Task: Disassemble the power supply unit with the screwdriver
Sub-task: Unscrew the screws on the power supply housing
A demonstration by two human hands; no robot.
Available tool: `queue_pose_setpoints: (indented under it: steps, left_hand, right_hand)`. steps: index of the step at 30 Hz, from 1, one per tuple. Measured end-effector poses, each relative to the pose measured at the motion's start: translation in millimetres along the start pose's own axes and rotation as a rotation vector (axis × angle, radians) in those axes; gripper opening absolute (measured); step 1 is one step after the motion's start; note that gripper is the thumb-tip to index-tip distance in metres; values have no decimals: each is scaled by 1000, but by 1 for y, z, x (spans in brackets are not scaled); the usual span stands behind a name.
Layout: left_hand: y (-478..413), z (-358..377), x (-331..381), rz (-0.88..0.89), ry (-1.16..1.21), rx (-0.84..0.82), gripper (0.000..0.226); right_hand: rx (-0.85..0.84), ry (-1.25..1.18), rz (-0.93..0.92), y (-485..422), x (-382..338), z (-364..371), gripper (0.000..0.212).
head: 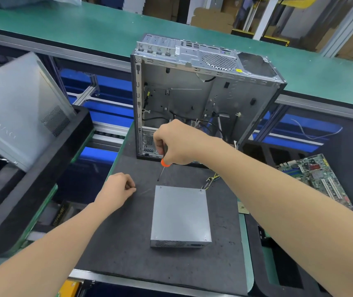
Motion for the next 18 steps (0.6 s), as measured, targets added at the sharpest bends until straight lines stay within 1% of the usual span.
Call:
queue_pose_setpoints:
  steps: [4, 10, 12, 14, 16, 18]
  left_hand:
    - [-4, 7, -3, -69, 70, 29, 6]
    - [-9, 4, -11, -137, 174, -72, 17]
    - [-9, -4, -14, -170, 205, -54, 22]
    - [-10, -16, -6, -189, 233, 11, 23]
    - [-9, -30, 19, -142, 290, 77, 22]
    - [-7, -41, 58, 12, 355, 80, 19]
  right_hand:
    - [-5, 3, 28, -1, 8, 8, 14]
    - [50, 10, 46, 6, 17, 2, 12]
    - [83, -10, 56, 12, 21, -5, 11]
    - [111, -15, 71, 20, 25, -12, 9]
    - [132, -15, 105, 28, 31, -18, 9]
    - [141, -17, 149, 37, 39, -23, 9]
Point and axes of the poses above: each hand's wrist, its own y-axis away from the middle knuckle, its own z-axis out of the palm, x = y × z, the point moved 5 cm from there along -y, towards the middle knuckle, and after that the axes turned 15 degrees about -y, right-handed, at the moved point
